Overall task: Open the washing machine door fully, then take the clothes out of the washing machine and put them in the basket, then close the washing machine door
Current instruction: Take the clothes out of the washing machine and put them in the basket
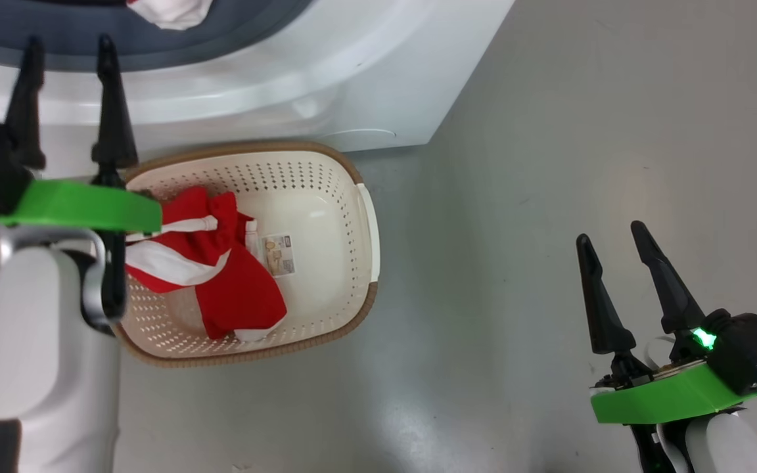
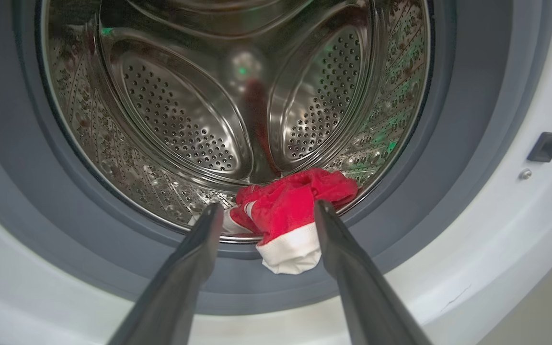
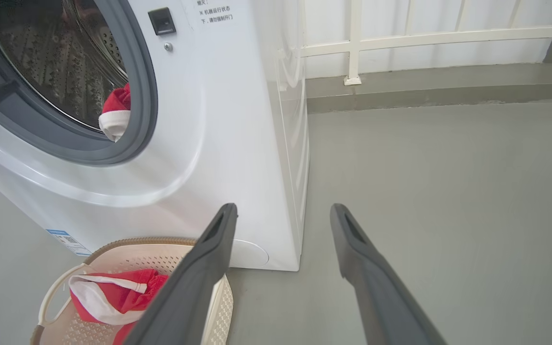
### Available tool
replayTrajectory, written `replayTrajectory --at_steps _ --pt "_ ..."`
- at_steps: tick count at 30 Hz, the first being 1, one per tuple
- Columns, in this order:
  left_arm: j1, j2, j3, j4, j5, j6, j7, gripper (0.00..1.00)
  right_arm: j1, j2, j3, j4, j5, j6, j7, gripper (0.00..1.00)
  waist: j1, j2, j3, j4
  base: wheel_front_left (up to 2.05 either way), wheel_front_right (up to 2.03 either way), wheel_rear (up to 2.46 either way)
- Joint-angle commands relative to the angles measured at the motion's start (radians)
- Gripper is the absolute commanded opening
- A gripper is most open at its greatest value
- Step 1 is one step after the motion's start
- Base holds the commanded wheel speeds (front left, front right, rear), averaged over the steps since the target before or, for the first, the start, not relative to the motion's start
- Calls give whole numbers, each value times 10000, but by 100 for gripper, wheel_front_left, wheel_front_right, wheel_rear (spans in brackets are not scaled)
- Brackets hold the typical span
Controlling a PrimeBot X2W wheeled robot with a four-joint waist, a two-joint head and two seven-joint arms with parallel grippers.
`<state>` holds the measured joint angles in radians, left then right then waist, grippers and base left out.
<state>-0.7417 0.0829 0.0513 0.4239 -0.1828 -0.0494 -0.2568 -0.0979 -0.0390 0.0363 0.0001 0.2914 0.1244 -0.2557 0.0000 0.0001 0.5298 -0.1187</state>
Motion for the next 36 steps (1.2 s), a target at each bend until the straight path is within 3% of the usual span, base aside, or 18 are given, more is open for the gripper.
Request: replayTrajectory --at_steps 1,19,36 --pt "-319 412 288 -52 96 -79 -49 100 -122 -112 255 -185 124 63 -61 100 0 -1 145 -137 0 0 0" --pt "-3261 1291 420 2993 -249 -425 11 100 -598 -112 689 -107 374 63 -61 100 0 -1 652 -771 0 0 0" --pt "-5826 1549 -168 5101 -1222 -790 1504 100 -970 -112 997 -54 586 63 -61 100 0 -1 1170 -1354 0 0 0"
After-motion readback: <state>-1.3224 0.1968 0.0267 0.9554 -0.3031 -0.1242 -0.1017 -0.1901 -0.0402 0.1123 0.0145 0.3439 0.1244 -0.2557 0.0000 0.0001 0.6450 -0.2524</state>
